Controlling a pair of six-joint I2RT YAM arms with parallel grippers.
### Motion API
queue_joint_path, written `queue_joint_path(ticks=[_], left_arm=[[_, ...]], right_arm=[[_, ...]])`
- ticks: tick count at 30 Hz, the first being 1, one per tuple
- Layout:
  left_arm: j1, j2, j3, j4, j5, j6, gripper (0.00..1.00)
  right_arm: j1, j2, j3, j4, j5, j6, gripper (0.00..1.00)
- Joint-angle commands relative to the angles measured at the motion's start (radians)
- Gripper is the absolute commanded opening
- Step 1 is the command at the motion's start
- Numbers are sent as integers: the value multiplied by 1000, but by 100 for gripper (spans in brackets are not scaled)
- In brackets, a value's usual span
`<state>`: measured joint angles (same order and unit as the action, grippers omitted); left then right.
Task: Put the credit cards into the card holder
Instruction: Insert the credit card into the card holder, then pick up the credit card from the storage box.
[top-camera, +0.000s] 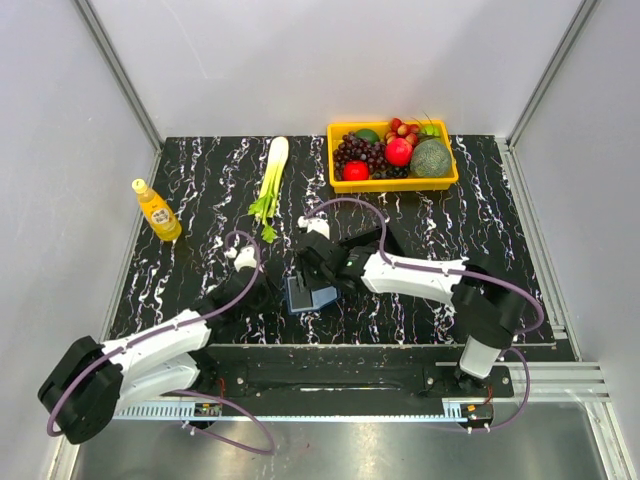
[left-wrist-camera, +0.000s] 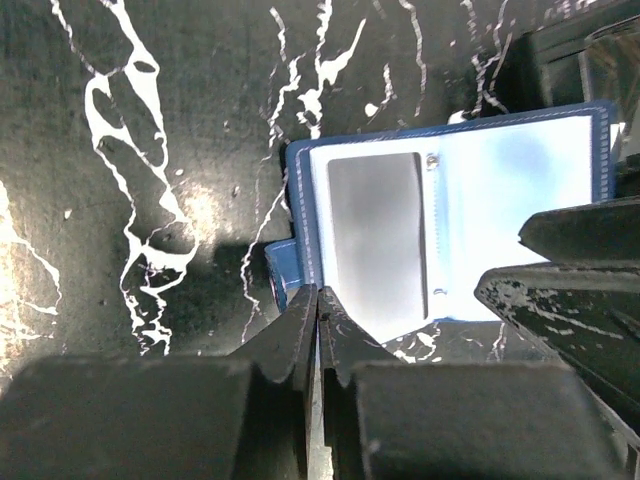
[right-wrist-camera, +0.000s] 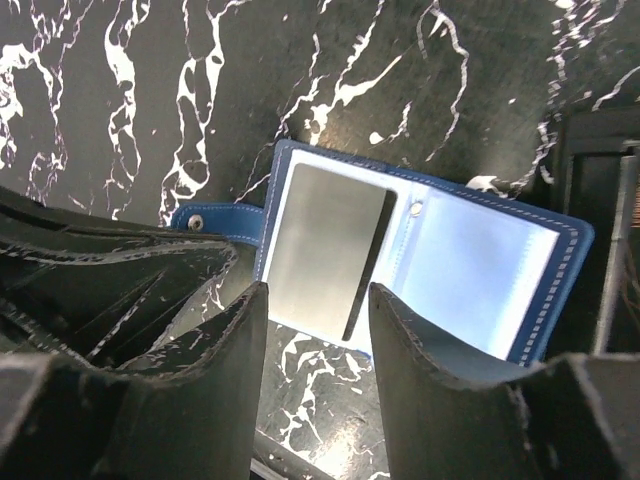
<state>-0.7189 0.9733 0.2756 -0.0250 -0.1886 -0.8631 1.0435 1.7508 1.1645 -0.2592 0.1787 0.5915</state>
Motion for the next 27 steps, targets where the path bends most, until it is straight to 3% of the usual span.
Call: queue_joint_path(ticks=[1, 10, 18, 23, 27], left_arm=[[-2, -33, 85, -23, -37, 53, 8], [-2, 80, 217, 43, 46, 150, 14], [-4, 229, 278, 73, 104, 159, 15], [-5, 271, 272, 79, 112, 147, 15], [-5, 280, 266, 83, 120, 144, 15]], right_arm=[[-34, -63, 3, -23, 74, -24, 49], [-204, -237, -60, -84, 73, -99, 47], [-306, -252, -74, -129, -94, -205, 44], [-301, -251, -107, -59, -275, -134, 29], [-303, -267, -134, -78, -106, -118, 33]])
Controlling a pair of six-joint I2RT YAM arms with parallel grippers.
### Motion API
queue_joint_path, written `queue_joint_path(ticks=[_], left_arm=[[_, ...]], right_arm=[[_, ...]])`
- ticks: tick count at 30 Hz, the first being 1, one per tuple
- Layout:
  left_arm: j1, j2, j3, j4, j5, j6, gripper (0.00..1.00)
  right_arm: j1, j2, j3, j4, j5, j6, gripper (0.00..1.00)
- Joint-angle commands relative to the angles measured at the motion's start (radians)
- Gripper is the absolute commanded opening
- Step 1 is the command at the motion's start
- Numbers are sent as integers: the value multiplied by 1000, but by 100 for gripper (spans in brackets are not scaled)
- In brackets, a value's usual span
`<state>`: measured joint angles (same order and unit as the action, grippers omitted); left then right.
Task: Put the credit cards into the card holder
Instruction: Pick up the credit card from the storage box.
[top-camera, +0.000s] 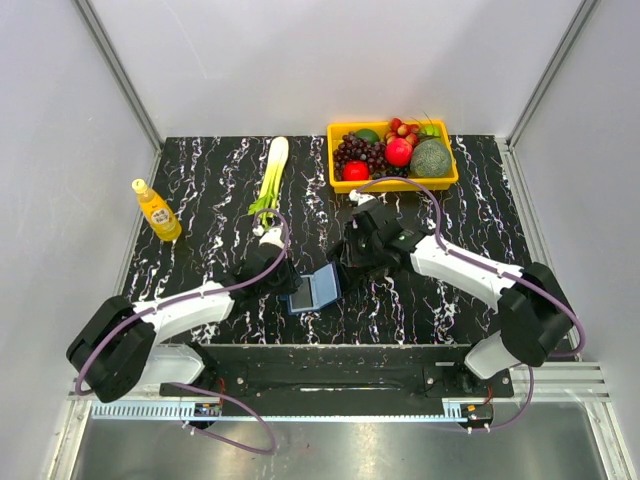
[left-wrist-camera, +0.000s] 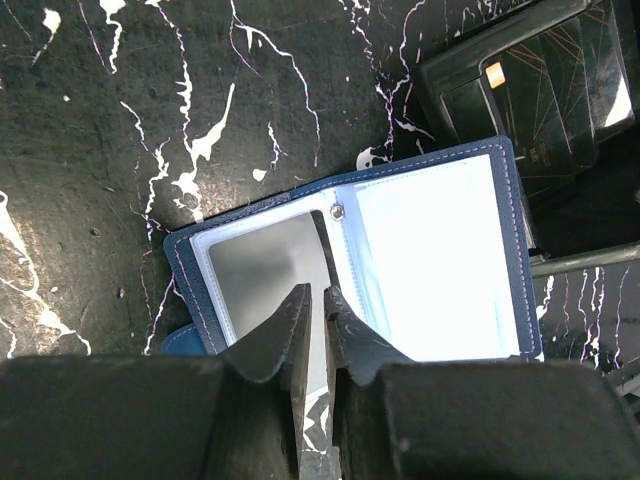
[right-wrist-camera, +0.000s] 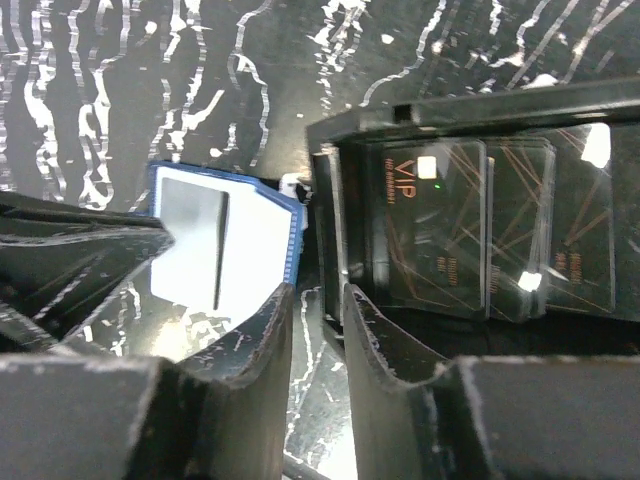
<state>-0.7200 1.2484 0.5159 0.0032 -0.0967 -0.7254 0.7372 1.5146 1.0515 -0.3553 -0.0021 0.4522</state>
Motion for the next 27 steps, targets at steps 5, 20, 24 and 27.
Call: queue_joint_path(ticks=[5, 20, 24, 27], left_arm=[[-2, -4, 19, 55, 31, 12, 15], [-2, -18, -50, 84, 40, 3, 14], [-4, -3, -47, 100, 48, -2, 14], [-2, 5, -51, 113, 57, -6, 14]], right_arm=[[-35, 25, 36, -75, 151, -15, 38], [-90, 174, 126, -128, 65, -182, 60], [-94, 239, 162, -140, 34, -173, 59], [-98, 272, 174, -139, 5, -165, 58]])
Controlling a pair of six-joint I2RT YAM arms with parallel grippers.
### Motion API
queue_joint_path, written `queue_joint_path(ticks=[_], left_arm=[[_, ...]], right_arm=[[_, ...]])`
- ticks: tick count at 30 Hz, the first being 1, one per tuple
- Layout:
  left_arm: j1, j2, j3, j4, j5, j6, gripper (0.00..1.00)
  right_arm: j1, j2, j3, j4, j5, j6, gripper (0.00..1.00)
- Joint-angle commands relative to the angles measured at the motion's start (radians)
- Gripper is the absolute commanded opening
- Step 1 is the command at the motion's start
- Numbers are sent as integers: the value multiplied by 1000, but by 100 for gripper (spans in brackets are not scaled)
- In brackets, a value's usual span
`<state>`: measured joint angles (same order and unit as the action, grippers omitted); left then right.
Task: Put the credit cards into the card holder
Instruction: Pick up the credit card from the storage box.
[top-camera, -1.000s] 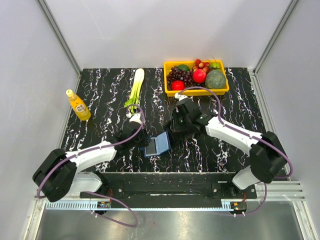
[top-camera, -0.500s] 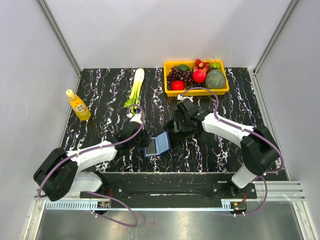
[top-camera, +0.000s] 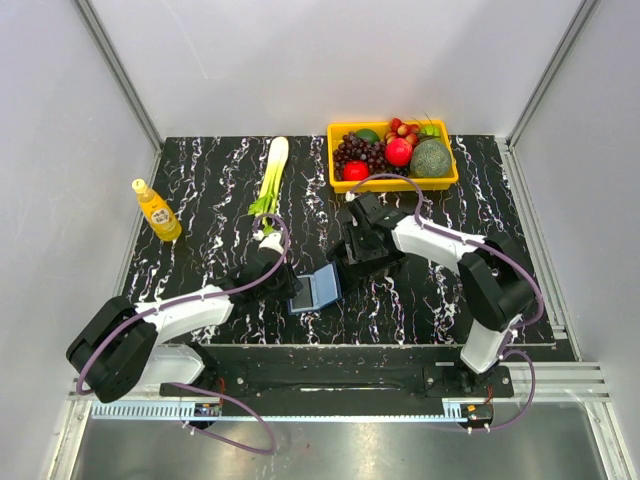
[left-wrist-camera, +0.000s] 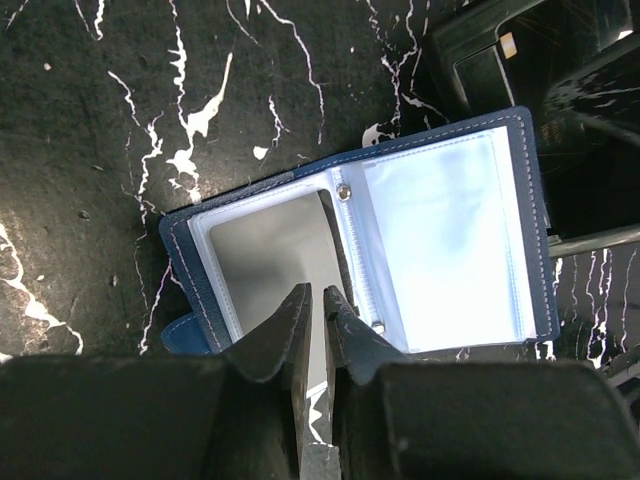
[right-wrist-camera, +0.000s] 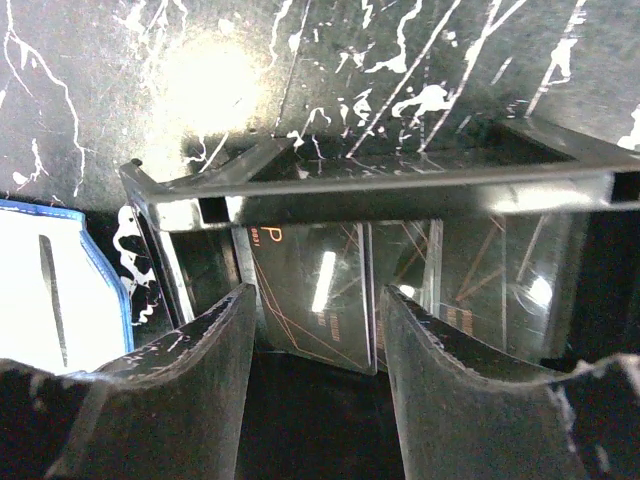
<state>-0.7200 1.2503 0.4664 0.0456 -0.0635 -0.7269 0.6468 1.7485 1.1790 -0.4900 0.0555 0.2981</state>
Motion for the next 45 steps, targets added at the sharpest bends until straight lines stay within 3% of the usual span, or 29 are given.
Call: queue_joint_path(ticks=[1, 7, 9, 15, 30, 32, 34, 37, 45], left_arm=[[-4, 3, -3, 69, 24, -5, 14], [-4, 4, -8, 68, 22, -2, 14], [-4, 9, -6, 73, 22, -2, 14], [-4, 28, 8, 74, 34, 1, 13], [-4, 35, 11, 76, 34, 4, 13], [-4, 37, 11, 76, 36, 4, 13], [-4, 34, 9, 74, 34, 4, 13], [-2, 28, 6, 71, 31, 4, 13], [-4, 32, 6, 68, 27, 3, 13]], right_arm=[[-9, 46, 48, -2, -52, -10, 57], [-12, 55, 47, 11, -98, 3, 51], [-13, 66, 53, 11, -135, -2, 42], [-13, 54, 42, 48, -204, 12, 34], [-13, -24, 24, 113, -305, 53, 28], [-12, -21, 21, 111, -286, 56, 29], [-12, -26, 7, 108, -191, 65, 37], [-22, -15, 14, 77, -91, 61, 39], [-32, 60, 28, 70, -141, 64, 42]])
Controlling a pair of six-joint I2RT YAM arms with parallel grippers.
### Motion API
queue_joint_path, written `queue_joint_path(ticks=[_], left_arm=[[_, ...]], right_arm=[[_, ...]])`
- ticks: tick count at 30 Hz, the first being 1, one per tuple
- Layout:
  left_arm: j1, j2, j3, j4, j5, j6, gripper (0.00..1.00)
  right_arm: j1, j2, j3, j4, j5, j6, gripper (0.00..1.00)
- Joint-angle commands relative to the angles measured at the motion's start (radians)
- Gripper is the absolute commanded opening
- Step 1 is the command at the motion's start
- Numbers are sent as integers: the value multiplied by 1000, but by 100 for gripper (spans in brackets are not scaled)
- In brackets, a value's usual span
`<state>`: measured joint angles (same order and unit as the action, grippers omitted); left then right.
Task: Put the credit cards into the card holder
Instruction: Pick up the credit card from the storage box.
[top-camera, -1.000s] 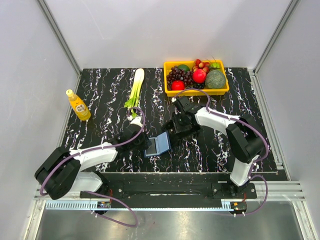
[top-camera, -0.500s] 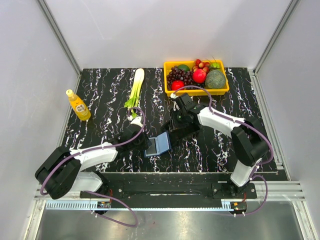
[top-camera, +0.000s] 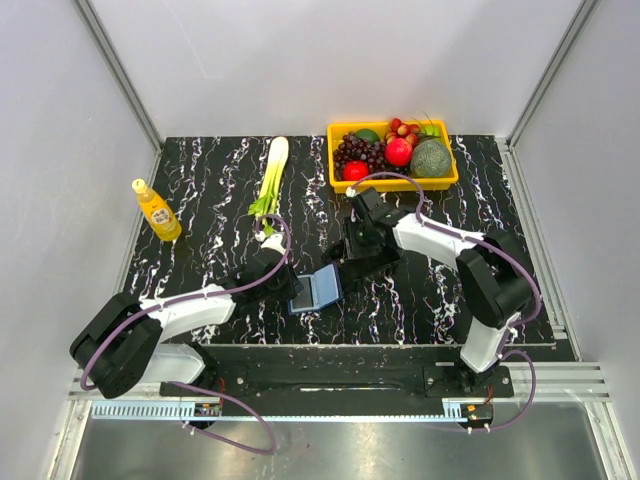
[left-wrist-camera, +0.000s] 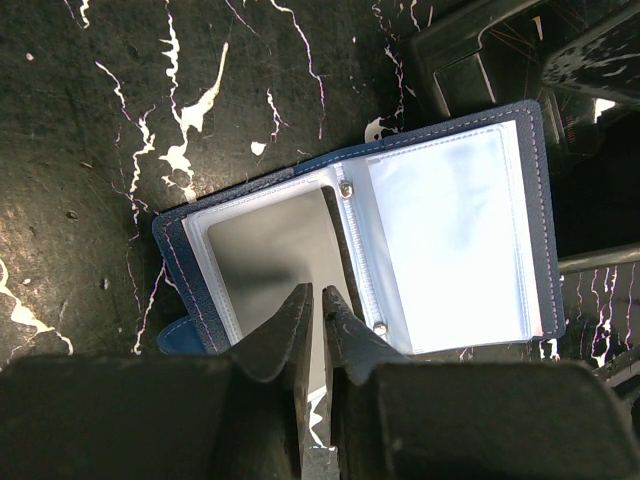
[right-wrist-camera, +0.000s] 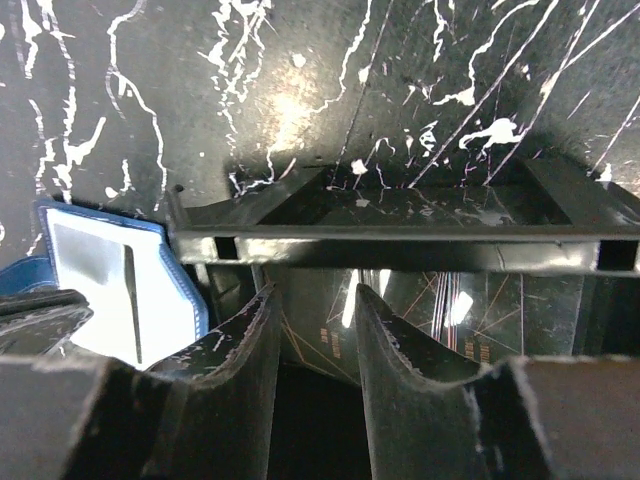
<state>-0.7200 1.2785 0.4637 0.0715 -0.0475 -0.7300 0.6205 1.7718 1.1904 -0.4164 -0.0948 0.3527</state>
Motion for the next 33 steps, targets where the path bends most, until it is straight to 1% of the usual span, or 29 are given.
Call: queue_joint_path(ticks=[1, 5, 10, 13, 21, 28, 33], left_arm=[[-4, 4, 9, 40, 11, 6, 13], [-4, 4, 9, 40, 12, 7, 13], [-4, 10, 9, 45, 12, 6, 13], [-4, 16, 10, 50, 18, 4, 13], [-2, 18, 9, 45, 15, 1, 13], [-4, 16, 12, 36, 5, 1, 12], [-4, 16, 13, 37, 9, 0, 12]], right_arm=[[-4, 47, 20, -5, 4, 9, 42], [-4, 54, 14, 2, -37, 12, 40], [-4, 35, 0, 37, -117, 11, 35], [-5, 23, 0, 56, -164, 12, 33], [-5, -12, -9, 77, -207, 29, 27], [-5, -60, -28, 99, -241, 49, 26], [-5, -37, -31, 107, -269, 52, 26]])
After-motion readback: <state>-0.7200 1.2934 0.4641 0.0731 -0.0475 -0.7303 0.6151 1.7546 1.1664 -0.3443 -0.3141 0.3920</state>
